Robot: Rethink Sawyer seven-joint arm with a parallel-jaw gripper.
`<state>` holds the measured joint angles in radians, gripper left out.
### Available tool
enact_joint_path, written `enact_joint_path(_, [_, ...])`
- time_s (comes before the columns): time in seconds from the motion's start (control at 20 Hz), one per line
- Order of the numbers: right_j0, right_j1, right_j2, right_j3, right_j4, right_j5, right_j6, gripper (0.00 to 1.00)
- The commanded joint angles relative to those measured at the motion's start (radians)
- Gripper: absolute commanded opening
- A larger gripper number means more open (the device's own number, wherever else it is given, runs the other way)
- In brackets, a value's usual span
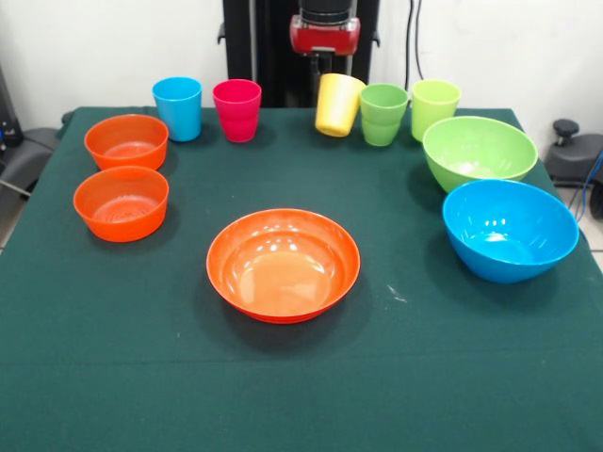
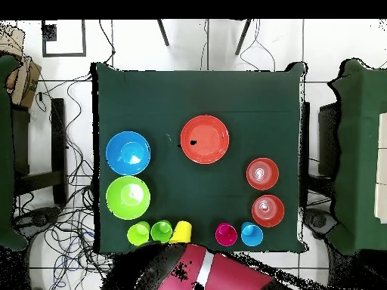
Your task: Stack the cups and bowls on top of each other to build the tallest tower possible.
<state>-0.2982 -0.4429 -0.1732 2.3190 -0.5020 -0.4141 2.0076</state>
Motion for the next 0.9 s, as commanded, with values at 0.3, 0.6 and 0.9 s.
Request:
enact_joint_path(0.3, [-0.115, -0.254, 0.241, -0.034, 0.067, 0.272, 0.126, 0.00])
enact_joint_path(0.6, [-0.183, -0.305, 0.344, -0.064, 0.117, 0.445, 0.080, 0.00])
enact_joint_path(0.9, [-0.195, -0.315, 0.404, -0.081, 0.168, 0.520, 0.072, 0.00])
